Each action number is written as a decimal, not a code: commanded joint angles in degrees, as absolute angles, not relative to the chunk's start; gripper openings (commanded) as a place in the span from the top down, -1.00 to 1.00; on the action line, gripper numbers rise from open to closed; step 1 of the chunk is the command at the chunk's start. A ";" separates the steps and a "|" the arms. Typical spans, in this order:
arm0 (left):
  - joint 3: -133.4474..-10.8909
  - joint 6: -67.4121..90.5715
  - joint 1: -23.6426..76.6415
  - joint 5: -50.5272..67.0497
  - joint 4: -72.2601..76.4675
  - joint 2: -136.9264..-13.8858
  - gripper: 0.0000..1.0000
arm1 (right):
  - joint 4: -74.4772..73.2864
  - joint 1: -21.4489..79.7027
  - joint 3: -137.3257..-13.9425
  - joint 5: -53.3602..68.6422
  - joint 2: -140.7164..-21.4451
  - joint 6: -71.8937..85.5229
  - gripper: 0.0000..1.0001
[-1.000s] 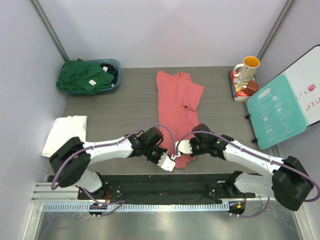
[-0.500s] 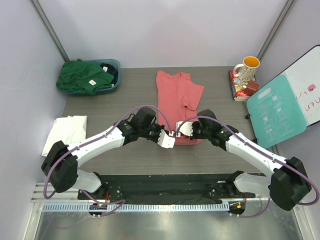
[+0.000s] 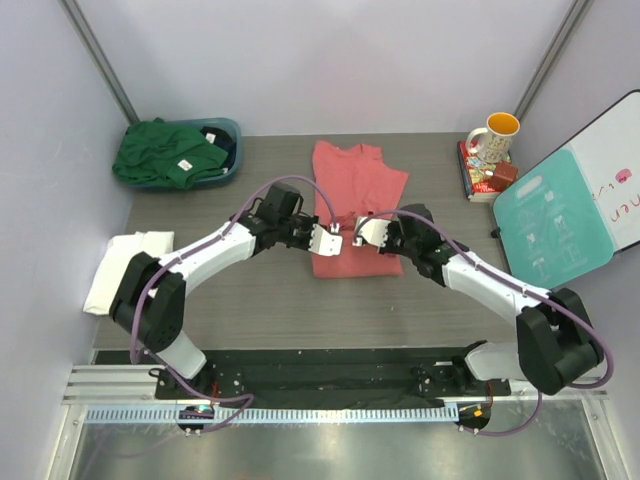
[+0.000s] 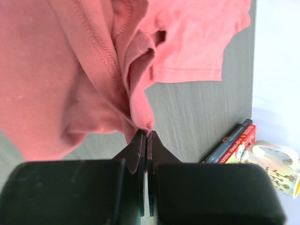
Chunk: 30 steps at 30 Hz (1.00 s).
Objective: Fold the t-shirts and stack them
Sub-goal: Fold the folded rectangular tshirt in 1/3 of the way
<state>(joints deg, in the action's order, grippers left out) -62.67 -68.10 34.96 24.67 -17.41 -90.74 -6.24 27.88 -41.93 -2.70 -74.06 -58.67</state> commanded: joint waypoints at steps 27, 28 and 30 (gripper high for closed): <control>-84.20 -71.63 26.63 29.10 -5.19 -113.02 0.88 | 14.40 22.24 -63.10 -7.38 -101.42 -60.38 0.62; -84.20 -71.72 26.63 29.00 -5.01 -113.20 0.81 | 14.94 22.24 -63.54 -8.34 -102.82 -60.38 -0.15; -83.59 -71.63 26.63 28.39 -4.66 -113.12 0.44 | 17.65 21.89 -64.42 -9.75 -104.23 -60.21 -0.70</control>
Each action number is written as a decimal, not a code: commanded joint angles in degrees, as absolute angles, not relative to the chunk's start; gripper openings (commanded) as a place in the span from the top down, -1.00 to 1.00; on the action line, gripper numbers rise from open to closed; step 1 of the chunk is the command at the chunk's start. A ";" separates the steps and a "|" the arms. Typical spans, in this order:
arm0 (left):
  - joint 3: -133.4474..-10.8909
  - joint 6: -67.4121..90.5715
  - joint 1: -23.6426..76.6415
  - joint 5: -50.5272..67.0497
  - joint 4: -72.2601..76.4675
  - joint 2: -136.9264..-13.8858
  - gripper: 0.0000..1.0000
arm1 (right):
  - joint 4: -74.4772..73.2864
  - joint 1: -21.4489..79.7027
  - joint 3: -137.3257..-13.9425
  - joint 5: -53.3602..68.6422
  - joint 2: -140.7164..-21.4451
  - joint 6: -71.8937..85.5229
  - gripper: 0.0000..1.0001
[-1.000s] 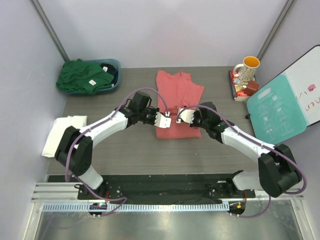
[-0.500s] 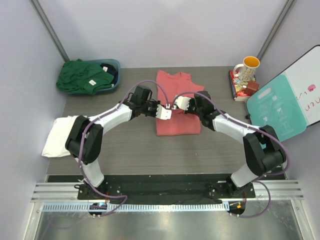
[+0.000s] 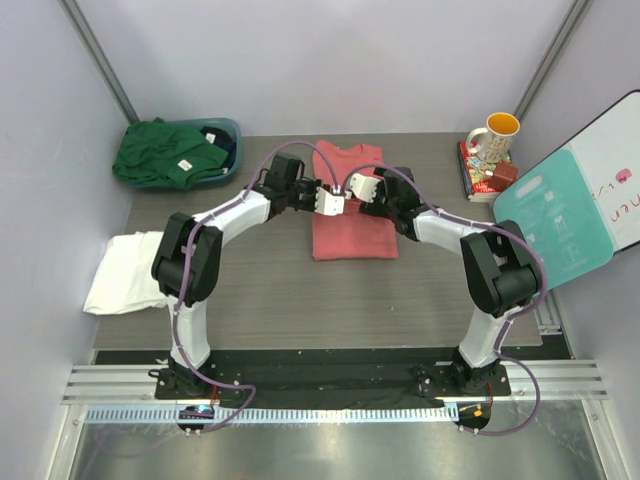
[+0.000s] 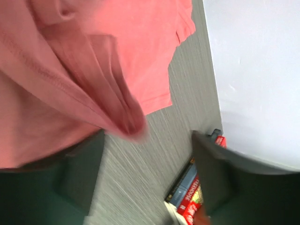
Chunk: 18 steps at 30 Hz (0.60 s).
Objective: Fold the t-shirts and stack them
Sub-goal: Fold the folded rectangular tshirt in 1/3 of the way
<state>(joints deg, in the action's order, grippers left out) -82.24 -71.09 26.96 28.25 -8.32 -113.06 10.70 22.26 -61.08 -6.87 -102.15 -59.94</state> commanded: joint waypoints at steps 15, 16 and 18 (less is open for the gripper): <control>-71.63 -64.60 25.75 23.99 7.53 -103.64 -0.82 | 4.25 20.13 -59.95 -2.15 -92.14 -55.72 -0.55; -70.33 -67.38 25.75 25.65 4.25 -102.23 -0.81 | 2.30 20.13 -59.07 -0.80 -90.54 -56.07 -0.55; -67.25 -69.51 25.84 29.43 1.41 -97.40 -0.82 | -8.77 20.13 -56.97 6.47 -86.16 -58.96 -0.52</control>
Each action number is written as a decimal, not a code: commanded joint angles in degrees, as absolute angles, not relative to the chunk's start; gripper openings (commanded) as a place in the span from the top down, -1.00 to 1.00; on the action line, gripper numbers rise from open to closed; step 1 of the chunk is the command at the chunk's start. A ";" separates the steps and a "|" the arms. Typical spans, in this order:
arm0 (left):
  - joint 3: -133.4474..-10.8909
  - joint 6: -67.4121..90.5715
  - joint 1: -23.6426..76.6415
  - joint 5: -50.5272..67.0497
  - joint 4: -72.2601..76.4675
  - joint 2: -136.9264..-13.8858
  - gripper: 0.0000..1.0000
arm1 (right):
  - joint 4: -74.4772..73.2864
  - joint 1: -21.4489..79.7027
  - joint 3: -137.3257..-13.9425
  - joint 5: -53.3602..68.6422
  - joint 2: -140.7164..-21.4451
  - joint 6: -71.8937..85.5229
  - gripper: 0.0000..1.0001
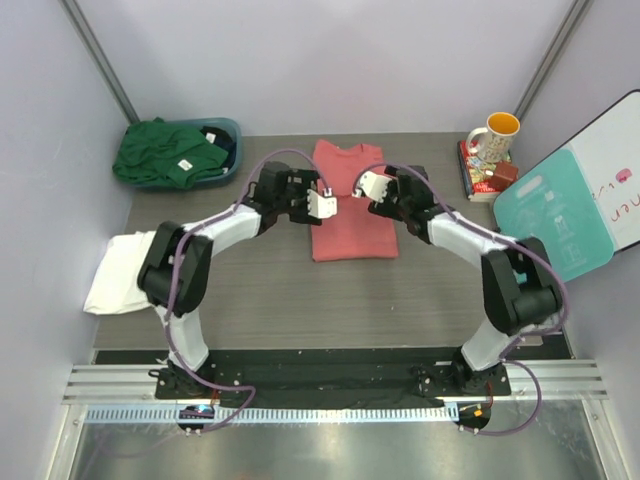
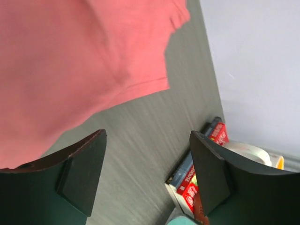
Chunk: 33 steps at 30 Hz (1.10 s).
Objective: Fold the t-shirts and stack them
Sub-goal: Fold the folded rectangular tshirt in 1/3 of the way, then grab one side of the 2/3 rectangular tshirt with both arms
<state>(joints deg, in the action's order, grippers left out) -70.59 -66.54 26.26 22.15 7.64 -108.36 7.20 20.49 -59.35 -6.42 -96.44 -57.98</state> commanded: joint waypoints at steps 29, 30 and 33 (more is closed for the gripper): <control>-61.61 -67.76 37.44 21.80 -5.98 -105.99 -0.51 | -0.35 24.52 -39.99 12.75 -86.66 -62.49 -0.52; -62.13 -67.68 37.44 21.62 -5.98 -106.69 -0.50 | 1.48 24.43 -39.99 12.57 -87.10 -62.75 -0.52; -63.36 -67.67 37.44 21.19 -5.98 -108.01 -0.46 | 2.55 24.52 -40.43 11.87 -89.03 -63.02 -0.50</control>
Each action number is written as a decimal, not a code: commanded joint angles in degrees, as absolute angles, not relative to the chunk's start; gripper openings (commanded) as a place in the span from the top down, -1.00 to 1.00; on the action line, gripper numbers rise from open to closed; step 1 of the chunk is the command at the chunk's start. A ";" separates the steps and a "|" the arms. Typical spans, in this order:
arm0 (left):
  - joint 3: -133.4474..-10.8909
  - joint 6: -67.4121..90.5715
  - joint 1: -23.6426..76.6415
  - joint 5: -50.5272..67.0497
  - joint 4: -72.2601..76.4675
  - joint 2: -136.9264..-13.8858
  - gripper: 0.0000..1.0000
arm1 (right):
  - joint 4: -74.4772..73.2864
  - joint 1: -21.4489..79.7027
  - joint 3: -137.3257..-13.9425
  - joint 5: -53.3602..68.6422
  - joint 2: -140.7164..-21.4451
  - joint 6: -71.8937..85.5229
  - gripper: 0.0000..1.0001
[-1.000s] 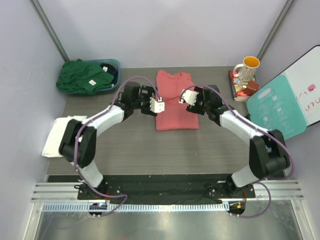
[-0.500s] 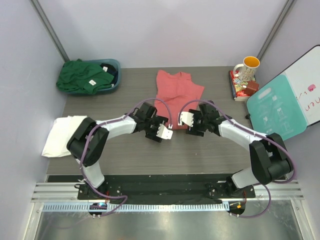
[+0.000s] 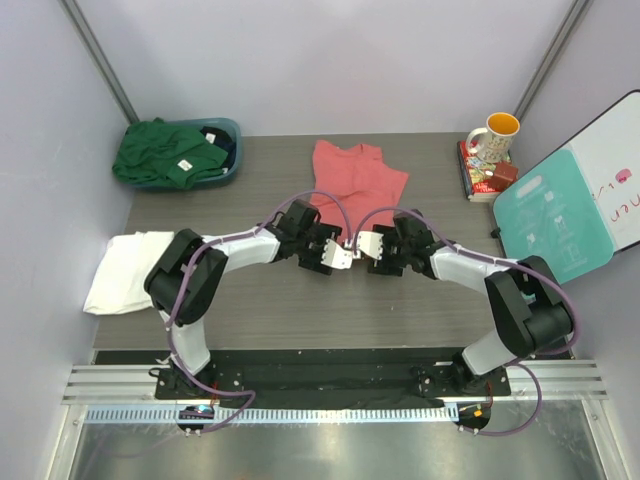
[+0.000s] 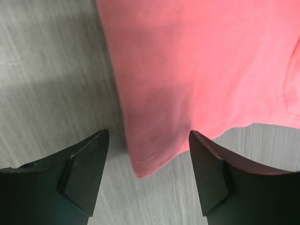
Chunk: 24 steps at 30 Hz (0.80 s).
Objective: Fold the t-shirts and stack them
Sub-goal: Grab one side of the 2/3 rectangular tshirt with both arms, then fold the long partially folded tshirt into a neat square
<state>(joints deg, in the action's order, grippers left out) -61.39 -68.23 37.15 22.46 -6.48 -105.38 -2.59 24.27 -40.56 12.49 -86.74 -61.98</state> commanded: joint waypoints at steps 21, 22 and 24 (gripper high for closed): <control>-59.94 -68.12 36.30 24.87 -15.29 -96.78 0.99 | -20.11 24.78 -48.69 16.96 -81.75 -61.96 0.98; -59.94 -68.12 36.30 25.40 -16.69 -95.20 0.99 | -24.22 24.87 -49.13 18.18 -79.13 -62.48 0.97; -60.64 -68.29 36.21 27.23 -21.60 -90.91 0.99 | -28.98 25.05 -50.79 19.59 -76.65 -63.45 0.98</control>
